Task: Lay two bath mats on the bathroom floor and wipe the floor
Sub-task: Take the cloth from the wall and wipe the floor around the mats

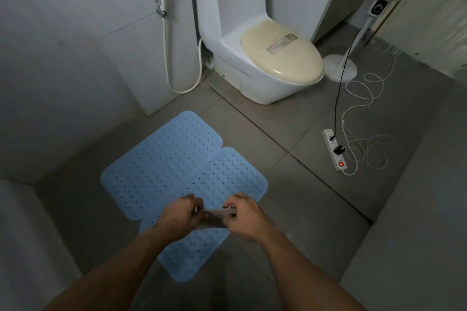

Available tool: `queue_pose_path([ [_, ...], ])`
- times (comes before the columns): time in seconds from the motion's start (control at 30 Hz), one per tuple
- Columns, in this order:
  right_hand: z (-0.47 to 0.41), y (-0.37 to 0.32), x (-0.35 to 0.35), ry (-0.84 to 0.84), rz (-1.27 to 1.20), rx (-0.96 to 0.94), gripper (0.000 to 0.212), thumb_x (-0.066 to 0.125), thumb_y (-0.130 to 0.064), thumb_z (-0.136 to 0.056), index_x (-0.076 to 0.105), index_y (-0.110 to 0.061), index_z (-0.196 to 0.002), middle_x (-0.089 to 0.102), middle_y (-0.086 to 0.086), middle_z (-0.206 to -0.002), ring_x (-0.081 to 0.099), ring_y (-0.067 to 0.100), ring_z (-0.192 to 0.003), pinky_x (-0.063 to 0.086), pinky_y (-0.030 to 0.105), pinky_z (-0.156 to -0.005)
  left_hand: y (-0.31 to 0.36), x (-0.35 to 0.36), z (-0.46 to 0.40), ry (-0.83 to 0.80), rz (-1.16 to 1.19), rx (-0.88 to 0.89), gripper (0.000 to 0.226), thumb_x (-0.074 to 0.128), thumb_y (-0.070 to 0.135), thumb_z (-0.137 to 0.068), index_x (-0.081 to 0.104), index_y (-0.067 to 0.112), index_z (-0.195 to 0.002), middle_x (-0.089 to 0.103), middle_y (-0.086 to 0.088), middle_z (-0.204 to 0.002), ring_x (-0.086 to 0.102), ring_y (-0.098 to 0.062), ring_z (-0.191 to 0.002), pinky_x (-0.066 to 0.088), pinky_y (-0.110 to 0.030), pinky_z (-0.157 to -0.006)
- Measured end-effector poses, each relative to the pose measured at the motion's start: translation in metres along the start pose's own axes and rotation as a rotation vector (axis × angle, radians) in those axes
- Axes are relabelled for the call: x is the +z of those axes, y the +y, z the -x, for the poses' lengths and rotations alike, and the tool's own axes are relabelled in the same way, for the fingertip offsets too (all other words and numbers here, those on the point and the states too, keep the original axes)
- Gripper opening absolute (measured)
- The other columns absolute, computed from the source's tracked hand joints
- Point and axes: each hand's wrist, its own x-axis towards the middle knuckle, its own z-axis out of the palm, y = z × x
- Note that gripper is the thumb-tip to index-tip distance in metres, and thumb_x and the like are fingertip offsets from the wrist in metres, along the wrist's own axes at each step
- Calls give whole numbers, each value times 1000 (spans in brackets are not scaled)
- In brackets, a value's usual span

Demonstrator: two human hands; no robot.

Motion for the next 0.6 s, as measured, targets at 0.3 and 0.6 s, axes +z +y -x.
queue_pose_path([
  [0.3,-16,-27,-124,58,50,-115,16,59,-18,-93,68,-23,-105,65,-4,-108,62,15,-100,49,28,-90,75,-112,-6,71,-52,-113,23,55,37,-94,67,20,-101,54,-3,-103,57,-22,-93,48,-31,-74],
  [0.6,-64,-14,-289,-23,348,-320,25,50,-48,-98,60,-25,-99,54,-3,-101,54,18,-93,49,38,-84,191,-198,-43,264,47,-303,27,56,41,-92,64,19,-81,59,1,-86,58,-19,-77,52,-34,-67],
])
